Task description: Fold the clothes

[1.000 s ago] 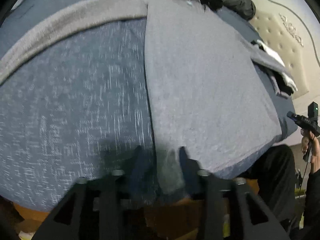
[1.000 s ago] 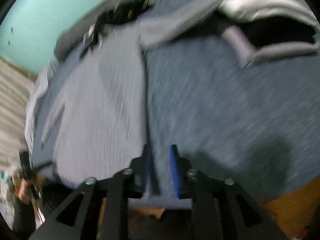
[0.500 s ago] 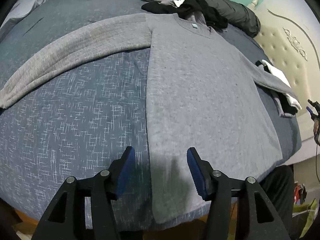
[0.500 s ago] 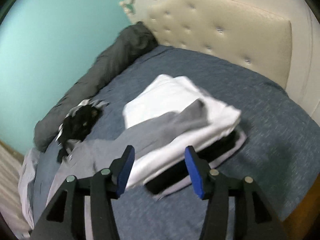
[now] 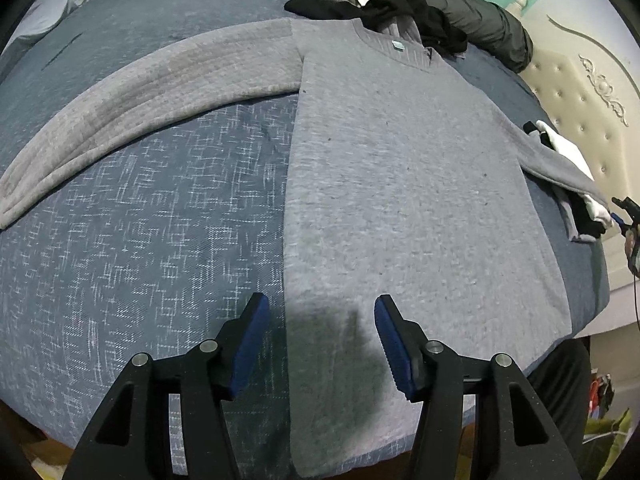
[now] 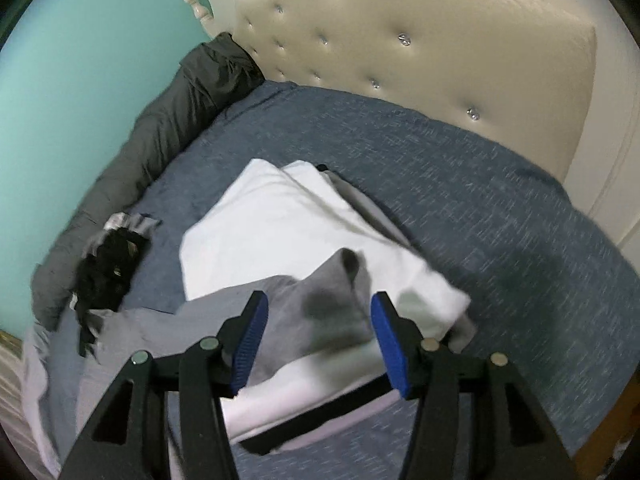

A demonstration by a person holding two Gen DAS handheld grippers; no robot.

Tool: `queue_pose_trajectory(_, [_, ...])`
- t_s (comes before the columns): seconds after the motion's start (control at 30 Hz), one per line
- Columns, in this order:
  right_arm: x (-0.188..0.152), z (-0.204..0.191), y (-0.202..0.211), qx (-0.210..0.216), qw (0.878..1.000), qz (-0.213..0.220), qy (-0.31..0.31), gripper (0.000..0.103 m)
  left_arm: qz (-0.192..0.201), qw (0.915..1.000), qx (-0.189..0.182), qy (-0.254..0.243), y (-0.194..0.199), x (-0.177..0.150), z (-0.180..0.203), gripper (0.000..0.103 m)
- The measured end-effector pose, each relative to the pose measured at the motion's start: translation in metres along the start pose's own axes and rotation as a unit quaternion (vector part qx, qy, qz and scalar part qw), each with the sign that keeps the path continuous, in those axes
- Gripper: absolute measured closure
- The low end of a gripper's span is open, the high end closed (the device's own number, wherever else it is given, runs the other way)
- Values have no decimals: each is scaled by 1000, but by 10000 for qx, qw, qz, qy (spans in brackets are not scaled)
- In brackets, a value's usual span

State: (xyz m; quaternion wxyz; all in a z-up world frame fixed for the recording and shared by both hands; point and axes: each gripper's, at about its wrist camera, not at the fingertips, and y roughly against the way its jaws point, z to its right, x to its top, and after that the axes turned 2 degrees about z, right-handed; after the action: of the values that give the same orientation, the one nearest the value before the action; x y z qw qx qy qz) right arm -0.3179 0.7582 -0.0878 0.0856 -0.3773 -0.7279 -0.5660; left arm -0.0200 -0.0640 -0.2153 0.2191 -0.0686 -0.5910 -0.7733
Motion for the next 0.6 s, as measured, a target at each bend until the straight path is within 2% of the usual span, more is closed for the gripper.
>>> queue_pose_trajectory(0.13, [-6,-1,-18,-129,9993,-216,263,49,-53,10000,-28,-4,-9,3,3,44])
queue_pose_trajectory(0.23, [-14,0,-20,-271,9987,-203,374,50,-69,10000,-51,-24,-12,5,7,44])
queue_pose_trajectory(0.3, [-17,0,-17,-365,9983,-114,433,62,-69,9999,-70,-53,-14,6,9,44])
queue_pose_trajectory(0.37, [-20,-3,-13,-429,9973,-36,587,80,-68,9999,-83,-84,-15,7,10,44])
queue_pose_trajectory(0.43, [-21,-7,-9,-480,9962,16,733,94,-58,9999,-103,-109,-15,8,11,44])
queue_pose_trajectory(0.6, [-18,-18,6,-465,9941,297,933,98,-36,9998,-126,-136,-14,11,10,44])
